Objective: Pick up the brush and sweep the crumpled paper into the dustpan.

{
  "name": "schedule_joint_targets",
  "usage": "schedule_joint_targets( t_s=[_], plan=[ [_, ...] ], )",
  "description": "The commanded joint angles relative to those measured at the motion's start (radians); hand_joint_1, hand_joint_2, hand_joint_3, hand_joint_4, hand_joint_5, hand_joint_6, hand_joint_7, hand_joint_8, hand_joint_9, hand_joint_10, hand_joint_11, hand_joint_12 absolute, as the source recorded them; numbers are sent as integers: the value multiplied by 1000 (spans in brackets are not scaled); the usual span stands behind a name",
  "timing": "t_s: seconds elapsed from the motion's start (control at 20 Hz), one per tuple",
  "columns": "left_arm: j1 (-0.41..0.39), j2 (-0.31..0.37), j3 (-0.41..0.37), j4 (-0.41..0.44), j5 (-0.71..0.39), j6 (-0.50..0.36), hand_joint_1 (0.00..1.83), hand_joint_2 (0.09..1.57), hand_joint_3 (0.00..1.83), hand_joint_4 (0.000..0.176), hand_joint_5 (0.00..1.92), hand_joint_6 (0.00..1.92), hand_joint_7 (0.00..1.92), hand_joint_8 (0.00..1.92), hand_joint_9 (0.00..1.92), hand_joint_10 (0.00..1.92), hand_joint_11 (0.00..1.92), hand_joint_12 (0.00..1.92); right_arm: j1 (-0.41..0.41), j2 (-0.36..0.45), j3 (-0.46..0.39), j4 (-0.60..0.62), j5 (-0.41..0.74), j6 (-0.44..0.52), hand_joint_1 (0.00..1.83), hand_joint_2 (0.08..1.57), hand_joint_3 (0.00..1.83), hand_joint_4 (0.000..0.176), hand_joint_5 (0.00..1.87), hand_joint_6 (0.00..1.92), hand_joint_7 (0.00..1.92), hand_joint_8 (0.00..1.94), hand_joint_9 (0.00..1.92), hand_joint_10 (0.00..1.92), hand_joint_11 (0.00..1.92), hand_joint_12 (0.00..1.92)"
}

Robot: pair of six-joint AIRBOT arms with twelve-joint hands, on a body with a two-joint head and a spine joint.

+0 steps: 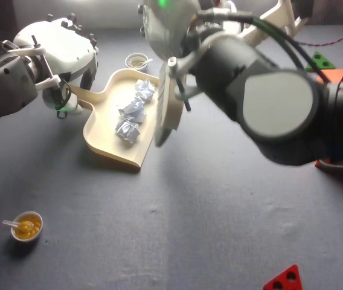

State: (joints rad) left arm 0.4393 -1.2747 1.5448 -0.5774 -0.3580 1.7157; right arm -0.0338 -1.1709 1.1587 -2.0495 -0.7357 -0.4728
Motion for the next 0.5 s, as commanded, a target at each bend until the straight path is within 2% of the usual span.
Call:
schedule_joint_targets(
  t_s=[0.0, 0.2, 0.35, 0.45],
  plan=[
    [-5, 12, 1, 14, -109, 5, 1149, 1053, 1, 0, 1131, 726, 413, 0, 344, 5, 77, 572, -6, -3, 8, -97, -65, 3, 1369, 1170, 1, 176, 1049, 1921, 1221, 1941, 1274, 1921, 1240, 1921],
    [-5, 14, 0, 12, -112, 4, 1147, 1066, 1, 0, 1096, 784, 399, 1, 333, 2, 72, 547, -74, -65, 82, -125, -135, 75, 1368, 1166, 0, 176, 1053, 1921, 1230, 1941, 1290, 1921, 1240, 1921],
    [-6, 12, 3, 12, -115, 4, 1130, 1059, 0, 0, 1115, 755, 421, 4, 355, 5, 100, 548, -81, -82, 103, -145, -157, 171, 1373, 1174, 2, 176, 1045, 1921, 1218, 1941, 1283, 1921, 1231, 1921],
    [-6, 11, 3, 12, -117, 4, 1134, 1056, 0, 0, 1123, 742, 432, 4, 368, 5, 139, 561, -80, -87, 103, -165, -158, 196, 1369, 1177, 2, 176, 1032, 1921, 1209, 1941, 1274, 1921, 1219, 1921]
  ],
)
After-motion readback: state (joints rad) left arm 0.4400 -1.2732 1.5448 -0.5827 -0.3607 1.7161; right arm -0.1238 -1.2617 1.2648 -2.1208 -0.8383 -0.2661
